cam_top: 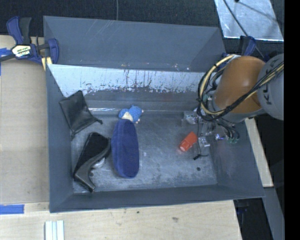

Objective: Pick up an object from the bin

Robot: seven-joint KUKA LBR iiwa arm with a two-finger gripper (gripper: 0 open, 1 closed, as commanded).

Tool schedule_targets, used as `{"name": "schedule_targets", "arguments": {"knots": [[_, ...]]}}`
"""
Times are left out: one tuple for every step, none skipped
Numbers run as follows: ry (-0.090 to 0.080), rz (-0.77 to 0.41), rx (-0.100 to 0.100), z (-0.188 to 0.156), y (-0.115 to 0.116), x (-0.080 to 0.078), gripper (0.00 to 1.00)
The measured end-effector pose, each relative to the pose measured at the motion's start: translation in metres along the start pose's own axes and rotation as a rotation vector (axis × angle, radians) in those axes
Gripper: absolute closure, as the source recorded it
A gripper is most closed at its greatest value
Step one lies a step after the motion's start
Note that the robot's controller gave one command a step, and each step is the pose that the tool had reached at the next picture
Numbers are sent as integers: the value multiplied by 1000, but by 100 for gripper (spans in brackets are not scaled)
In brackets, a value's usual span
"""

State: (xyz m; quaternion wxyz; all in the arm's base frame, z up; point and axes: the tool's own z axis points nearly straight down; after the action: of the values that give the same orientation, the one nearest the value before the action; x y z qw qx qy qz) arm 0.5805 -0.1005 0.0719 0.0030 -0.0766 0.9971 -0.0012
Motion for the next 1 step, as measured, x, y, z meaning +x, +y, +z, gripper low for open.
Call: {"name": "schedule_targets", "arguments": {"knots": [[-1,-3,-1,1,1,0,100]]}}
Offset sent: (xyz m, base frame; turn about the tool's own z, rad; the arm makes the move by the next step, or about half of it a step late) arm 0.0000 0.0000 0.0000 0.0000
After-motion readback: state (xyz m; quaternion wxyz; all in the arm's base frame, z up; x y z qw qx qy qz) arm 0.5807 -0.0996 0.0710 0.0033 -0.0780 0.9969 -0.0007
